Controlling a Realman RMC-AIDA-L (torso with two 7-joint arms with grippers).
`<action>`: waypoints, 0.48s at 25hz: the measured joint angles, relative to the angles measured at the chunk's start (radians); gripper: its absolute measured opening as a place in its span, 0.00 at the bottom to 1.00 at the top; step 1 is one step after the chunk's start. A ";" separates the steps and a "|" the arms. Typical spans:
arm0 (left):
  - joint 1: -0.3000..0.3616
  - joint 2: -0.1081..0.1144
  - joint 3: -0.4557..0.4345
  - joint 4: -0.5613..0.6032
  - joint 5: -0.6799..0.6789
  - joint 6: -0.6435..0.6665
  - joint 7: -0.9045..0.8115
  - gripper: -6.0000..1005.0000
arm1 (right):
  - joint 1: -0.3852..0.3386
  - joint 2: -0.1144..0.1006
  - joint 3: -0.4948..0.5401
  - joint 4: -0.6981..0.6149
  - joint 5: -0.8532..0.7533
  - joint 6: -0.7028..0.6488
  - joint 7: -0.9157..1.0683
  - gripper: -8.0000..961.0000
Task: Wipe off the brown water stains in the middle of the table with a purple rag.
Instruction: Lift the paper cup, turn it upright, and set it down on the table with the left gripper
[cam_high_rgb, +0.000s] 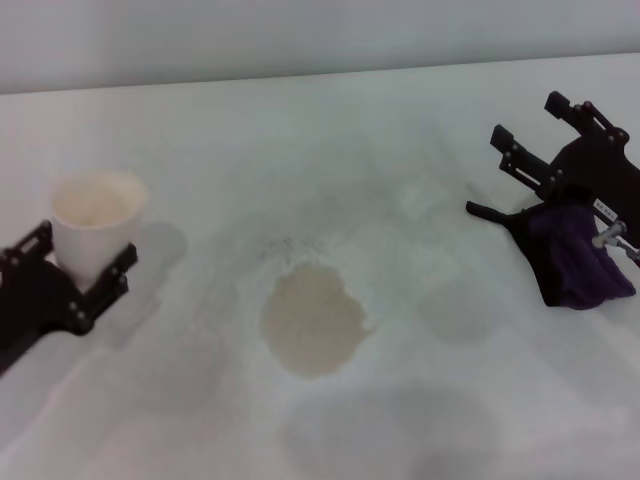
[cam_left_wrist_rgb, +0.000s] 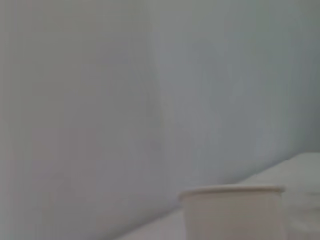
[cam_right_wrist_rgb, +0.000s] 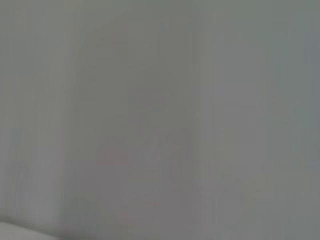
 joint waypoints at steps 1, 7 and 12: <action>-0.006 -0.001 0.000 -0.041 -0.011 -0.001 0.026 0.62 | -0.004 0.000 -0.009 -0.006 0.000 0.000 0.007 0.89; -0.025 -0.004 0.000 -0.174 -0.054 -0.025 0.121 0.62 | -0.034 -0.001 -0.028 -0.022 -0.005 0.002 0.018 0.89; -0.025 -0.006 0.000 -0.203 -0.064 -0.093 0.164 0.61 | -0.045 -0.001 -0.030 -0.023 -0.010 0.007 0.028 0.89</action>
